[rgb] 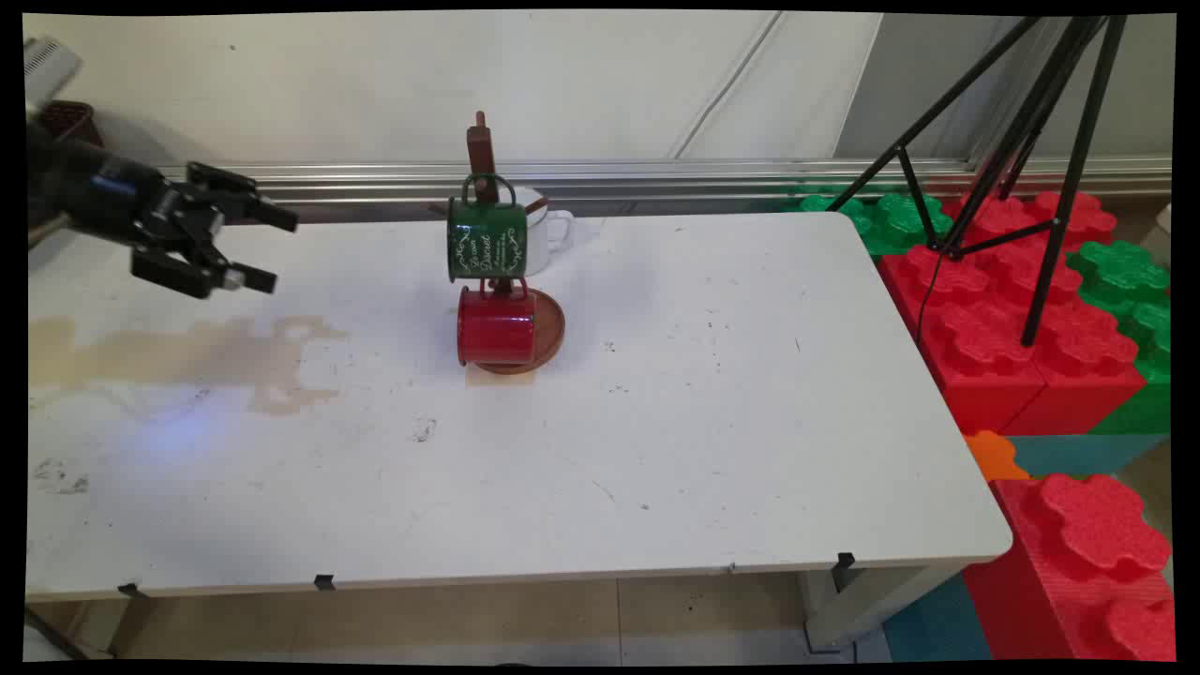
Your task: Pick up the red mug from the rack
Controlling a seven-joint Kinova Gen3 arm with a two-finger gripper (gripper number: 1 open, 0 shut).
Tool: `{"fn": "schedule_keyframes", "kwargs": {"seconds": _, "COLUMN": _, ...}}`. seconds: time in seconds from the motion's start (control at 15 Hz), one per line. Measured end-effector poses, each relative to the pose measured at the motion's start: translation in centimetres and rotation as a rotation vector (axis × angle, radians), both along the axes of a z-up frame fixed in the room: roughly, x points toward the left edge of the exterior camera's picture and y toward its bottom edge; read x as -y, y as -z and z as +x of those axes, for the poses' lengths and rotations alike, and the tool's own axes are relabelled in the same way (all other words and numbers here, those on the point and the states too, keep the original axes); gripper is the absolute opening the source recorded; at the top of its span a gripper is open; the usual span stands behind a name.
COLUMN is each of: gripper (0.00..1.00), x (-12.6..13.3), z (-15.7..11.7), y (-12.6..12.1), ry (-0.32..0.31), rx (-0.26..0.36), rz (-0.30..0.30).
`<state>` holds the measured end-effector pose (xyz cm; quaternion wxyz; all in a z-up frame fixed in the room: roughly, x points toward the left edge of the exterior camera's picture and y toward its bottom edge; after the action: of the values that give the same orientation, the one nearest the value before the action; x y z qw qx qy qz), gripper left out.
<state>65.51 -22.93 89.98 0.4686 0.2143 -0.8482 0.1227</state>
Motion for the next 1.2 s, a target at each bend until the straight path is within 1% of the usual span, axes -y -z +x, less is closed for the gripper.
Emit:
{"fn": "schedule_keyframes", "kwargs": {"seconds": 0.47, "gripper": 1.00, "x": 1.2, "z": -3.1, "y": 3.5, "ry": 0.017, "rx": -0.002, "rz": 0.031}}
{"fn": "schedule_keyframes", "kwargs": {"seconds": 0.67, "gripper": 1.00, "x": 1.6, "z": -3.9, "y": 4.8, "ry": 0.023, "rx": 0.001, "rz": 0.038}}
{"fn": "schedule_keyframes", "kwargs": {"seconds": 1.2, "gripper": 1.00, "x": 2.8, "z": -6.1, "y": 9.5, "ry": 0.042, "rx": 0.001, "rz": 0.051}}
